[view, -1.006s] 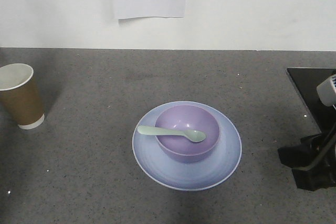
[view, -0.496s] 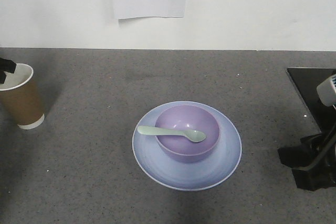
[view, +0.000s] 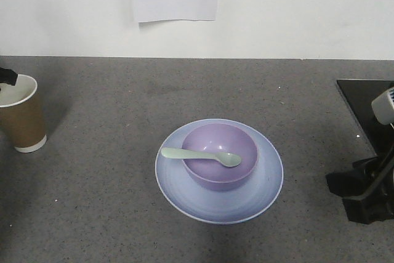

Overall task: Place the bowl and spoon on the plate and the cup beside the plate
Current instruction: 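Grasp the brown paper cup rim with the left gripper and move it beside the plate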

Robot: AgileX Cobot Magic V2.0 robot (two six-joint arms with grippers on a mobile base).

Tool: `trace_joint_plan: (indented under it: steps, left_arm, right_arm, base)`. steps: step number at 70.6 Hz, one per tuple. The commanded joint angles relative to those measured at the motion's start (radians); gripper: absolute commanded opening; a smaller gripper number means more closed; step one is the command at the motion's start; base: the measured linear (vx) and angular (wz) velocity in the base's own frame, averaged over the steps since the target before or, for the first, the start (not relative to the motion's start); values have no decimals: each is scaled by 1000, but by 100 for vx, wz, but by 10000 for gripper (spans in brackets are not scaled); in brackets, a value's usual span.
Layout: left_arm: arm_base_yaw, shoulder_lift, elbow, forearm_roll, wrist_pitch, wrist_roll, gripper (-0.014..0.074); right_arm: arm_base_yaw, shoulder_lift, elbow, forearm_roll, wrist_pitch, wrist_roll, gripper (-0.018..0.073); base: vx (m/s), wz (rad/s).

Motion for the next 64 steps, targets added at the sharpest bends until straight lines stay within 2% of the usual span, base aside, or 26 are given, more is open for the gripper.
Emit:
trace_joint_plan:
  steps: [1, 10, 14, 40, 57, 64]
  left_arm:
    - [-4, -93, -28, -57, 25, 7, -8]
    - [-9, -154, -28, -185, 70, 84, -8]
    - [-25, -176, -28, -213, 89, 108, -8]
    - [-240, -209, -18, -219, 120, 111, -8]
    - [-356, -209, 114, -219, 23, 121, -8]
    - [-382, -209, 165, -233, -34, 121, -8]
  right_arm:
    - [-1, -8, -26, 8, -49, -5, 342]
    - [-1, -8, -26, 8, -49, -5, 342]
    - [-1, -8, -26, 8, -49, -5, 342]
    - [-1, -8, -26, 8, -49, -5, 342]
    - [-1, -8, -26, 8, -49, -5, 342]
    - [-1, -8, -26, 8, -49, -5, 342]
  base:
    - [0, 0]
    - [0, 0]
    - [0, 0]
    - [0, 0]
    - [0, 0]
    - [0, 0]
